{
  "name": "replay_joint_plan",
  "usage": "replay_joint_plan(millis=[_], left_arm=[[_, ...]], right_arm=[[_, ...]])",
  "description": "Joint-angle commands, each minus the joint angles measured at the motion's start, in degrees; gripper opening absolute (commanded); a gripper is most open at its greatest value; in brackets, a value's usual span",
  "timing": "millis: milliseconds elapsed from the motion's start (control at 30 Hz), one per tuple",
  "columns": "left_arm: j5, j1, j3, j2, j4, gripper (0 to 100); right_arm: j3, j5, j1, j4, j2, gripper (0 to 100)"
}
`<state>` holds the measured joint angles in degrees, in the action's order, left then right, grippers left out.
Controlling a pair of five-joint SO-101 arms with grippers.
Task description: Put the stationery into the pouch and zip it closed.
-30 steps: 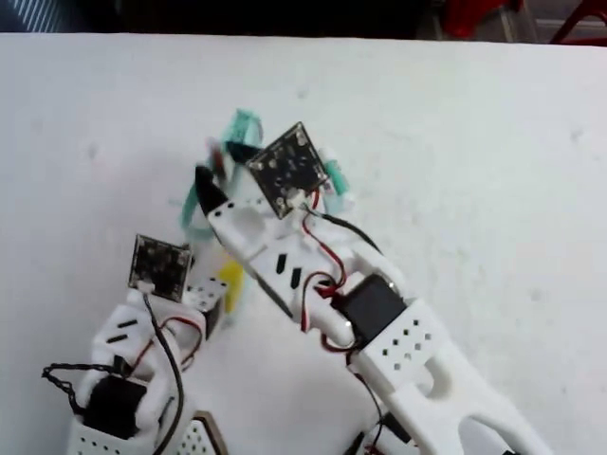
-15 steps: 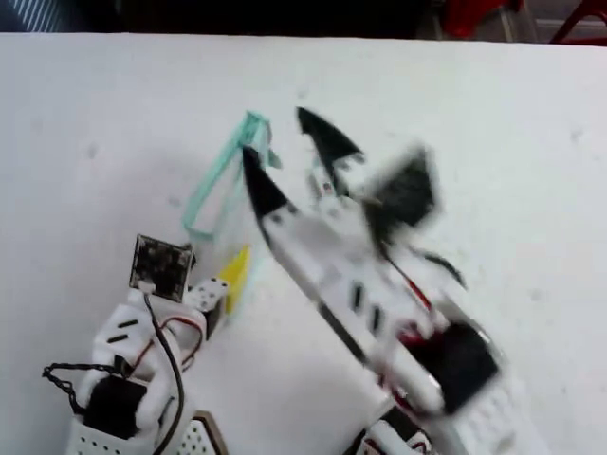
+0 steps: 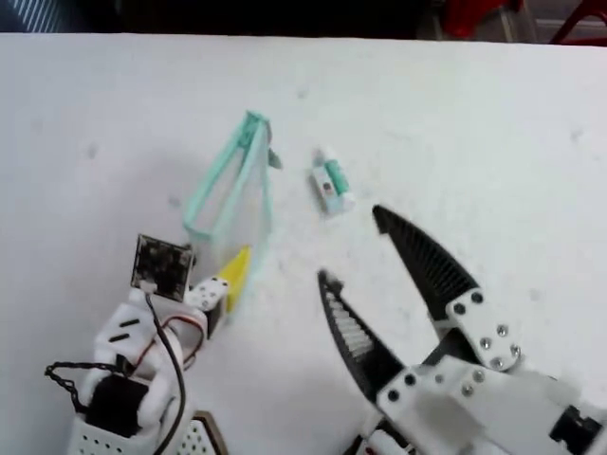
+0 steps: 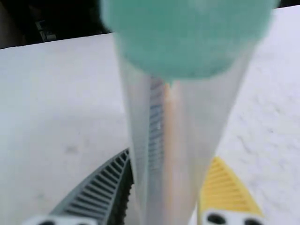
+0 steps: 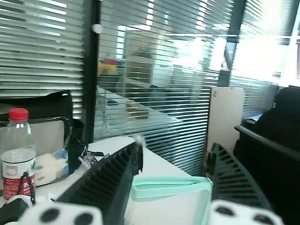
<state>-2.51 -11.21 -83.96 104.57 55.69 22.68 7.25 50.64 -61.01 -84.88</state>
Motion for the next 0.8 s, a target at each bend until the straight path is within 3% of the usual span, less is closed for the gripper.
replay_joint_plan(millis=[0,167,367,767], left_arm=[[0.4,-0.8,0.1,-0.1,-2.2,21],[0.4,-0.8,0.1,-0.1,-1.8,21],[0.3,-0.8,0.1,-0.1,-1.8,21],[0.3,-0.8,0.1,-0.1,-1.8,21]], right_arm=[[-1.3,0.8,1.0,-0.3,-0.3,21.9],[0.9,0.6,1.2,-0.2,-0.4,21.9],[0.9,-5.7,1.2,-0.1,-1.1,21.9],[0.9,-6.2,1.2,-0.3,-4.9,21.9]])
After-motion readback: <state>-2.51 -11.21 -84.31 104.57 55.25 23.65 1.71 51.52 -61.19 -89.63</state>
